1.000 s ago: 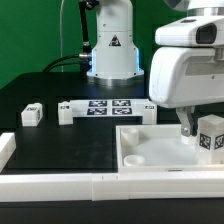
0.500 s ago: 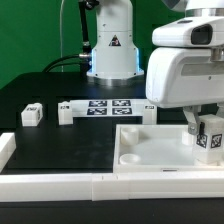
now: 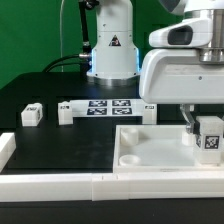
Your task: Assemble one leg
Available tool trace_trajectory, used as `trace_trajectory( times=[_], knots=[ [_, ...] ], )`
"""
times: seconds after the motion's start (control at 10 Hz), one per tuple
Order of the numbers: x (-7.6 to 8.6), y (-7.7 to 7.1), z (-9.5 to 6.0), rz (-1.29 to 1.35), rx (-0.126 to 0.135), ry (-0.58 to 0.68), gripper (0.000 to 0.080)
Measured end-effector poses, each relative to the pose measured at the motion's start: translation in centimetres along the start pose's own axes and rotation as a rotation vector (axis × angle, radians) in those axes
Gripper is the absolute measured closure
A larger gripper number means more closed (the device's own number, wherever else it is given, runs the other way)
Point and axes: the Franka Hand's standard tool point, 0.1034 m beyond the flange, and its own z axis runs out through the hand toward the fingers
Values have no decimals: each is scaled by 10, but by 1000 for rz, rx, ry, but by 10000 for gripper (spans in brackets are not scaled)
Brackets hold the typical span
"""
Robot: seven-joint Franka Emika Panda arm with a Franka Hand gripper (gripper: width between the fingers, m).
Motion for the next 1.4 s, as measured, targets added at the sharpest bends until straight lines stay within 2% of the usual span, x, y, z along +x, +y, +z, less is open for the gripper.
trace_trajectory(
  times=[0.2,0.4,0.5,0.7,0.8,0.9,1.1,1.3,1.4],
  knots=[
    [-1,-4,0,224,3,-1,506],
    [-3,-7,0,560,13,-7,506],
    [-2,-8,0,656,6,0,506],
    [-1,-7,0,849,17,-4,506],
    [-1,-7,0,814,16,-4,453],
    [-1,-8,0,774,17,-4,453],
    [-3,-8,1,544,17,0,182],
    [-5,-11,1,310,19,5,159],
    [-3,-10,0,101,19,7,151]
  ],
)
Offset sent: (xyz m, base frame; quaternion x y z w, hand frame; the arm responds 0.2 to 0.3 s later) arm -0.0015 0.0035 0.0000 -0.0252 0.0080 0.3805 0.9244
